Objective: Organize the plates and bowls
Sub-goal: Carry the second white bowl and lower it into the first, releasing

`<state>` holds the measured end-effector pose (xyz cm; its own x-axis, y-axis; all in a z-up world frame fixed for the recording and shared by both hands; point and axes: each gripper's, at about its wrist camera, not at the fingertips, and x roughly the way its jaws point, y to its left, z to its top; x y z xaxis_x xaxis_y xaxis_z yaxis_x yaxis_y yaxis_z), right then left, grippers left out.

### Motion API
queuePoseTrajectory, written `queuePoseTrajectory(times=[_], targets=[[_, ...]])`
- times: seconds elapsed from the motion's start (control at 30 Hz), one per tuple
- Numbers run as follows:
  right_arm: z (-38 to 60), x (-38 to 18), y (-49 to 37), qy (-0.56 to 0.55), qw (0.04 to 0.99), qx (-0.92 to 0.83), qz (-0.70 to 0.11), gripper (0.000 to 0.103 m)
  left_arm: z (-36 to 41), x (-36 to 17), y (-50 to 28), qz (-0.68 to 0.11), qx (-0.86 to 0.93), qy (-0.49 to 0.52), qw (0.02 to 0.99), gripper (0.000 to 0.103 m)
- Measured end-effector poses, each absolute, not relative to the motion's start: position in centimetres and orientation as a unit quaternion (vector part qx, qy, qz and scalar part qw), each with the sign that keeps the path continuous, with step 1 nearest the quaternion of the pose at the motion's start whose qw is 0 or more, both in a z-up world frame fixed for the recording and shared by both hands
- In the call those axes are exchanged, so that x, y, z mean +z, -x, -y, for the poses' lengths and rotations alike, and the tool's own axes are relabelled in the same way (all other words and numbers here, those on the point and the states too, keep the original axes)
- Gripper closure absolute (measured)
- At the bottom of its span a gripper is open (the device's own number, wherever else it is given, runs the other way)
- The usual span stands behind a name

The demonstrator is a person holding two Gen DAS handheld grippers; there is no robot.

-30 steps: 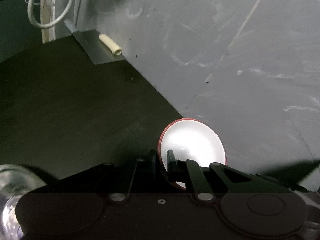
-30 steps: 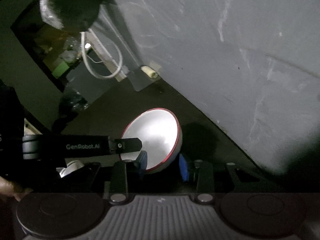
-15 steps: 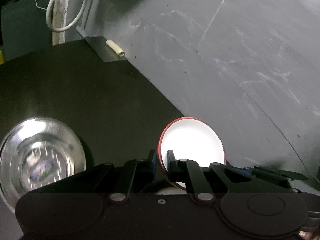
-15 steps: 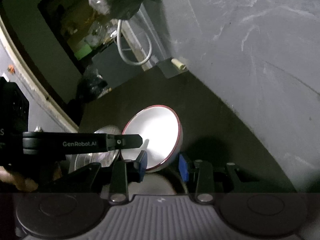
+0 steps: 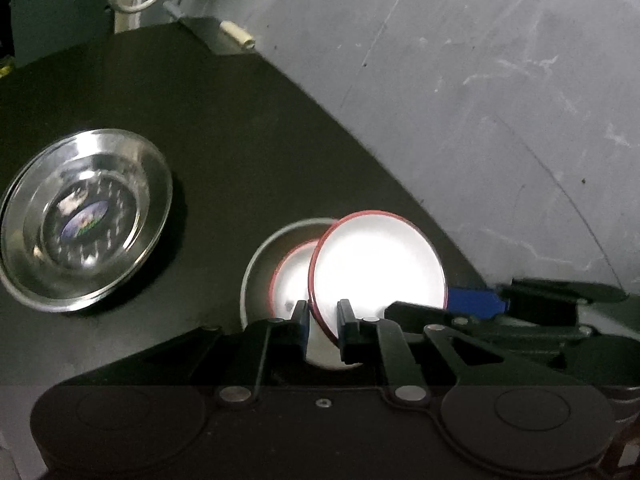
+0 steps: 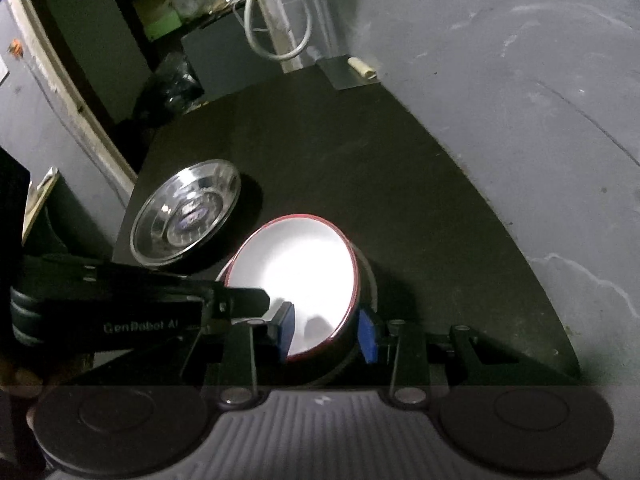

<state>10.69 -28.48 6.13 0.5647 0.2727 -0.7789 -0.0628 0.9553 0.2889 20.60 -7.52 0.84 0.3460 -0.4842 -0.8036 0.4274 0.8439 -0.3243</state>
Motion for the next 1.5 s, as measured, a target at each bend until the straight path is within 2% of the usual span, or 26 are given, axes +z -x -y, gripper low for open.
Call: queuePoseTrajectory(times=[0.53, 1.07, 1.17, 1.23, 1.27, 1.33, 1.4, 1.5], targets=[[27.4, 5.6, -12.7, -0.083, 0.868, 0.106, -0.479, 0.065, 7.8, 1.0, -20.8, -0.510, -0.252, -0.014, 0.822, 0.087], [27.6, 5.5, -13.1, -0.083, 0.866, 0.105, -0.482, 0.064, 7.6, 0.2, -21.5, -0.528, -0.245, 0.005, 0.813, 0.079], [27.8, 5.9, -12.7, -0.084, 0.871, 0.102, -0.474, 0.062, 7.4, 0.5, -21.4, -0.521, -0.248, 0.010, 0.817, 0.071], [28.2, 6.3, -12.4, -0.083, 0.876, 0.098, -0.466, 0.058, 7.2, 0.9, -21.2, -0.513, -0.251, 0.018, 0.820, 0.065], [28.5, 6.5, -12.2, -0.084, 0.879, 0.095, -0.460, 0.053, 7.0, 1.2, -21.1, -0.509, -0.253, 0.022, 0.822, 0.061], [29.1, 7.1, -11.8, -0.088, 0.886, 0.085, -0.446, 0.043, 6.5, 1.8, -20.9, -0.499, -0.249, 0.030, 0.830, 0.049], [29.8, 7.6, -11.5, -0.091, 0.892, 0.072, -0.437, 0.028, 6.0, 2.1, -20.6, -0.487, -0.225, 0.025, 0.843, 0.019], [30.5, 7.9, -11.2, -0.093, 0.894, 0.054, -0.435, 0.015, 4.6, 2.6, -20.2, -0.468, -0.206, 0.041, 0.858, 0.004]])
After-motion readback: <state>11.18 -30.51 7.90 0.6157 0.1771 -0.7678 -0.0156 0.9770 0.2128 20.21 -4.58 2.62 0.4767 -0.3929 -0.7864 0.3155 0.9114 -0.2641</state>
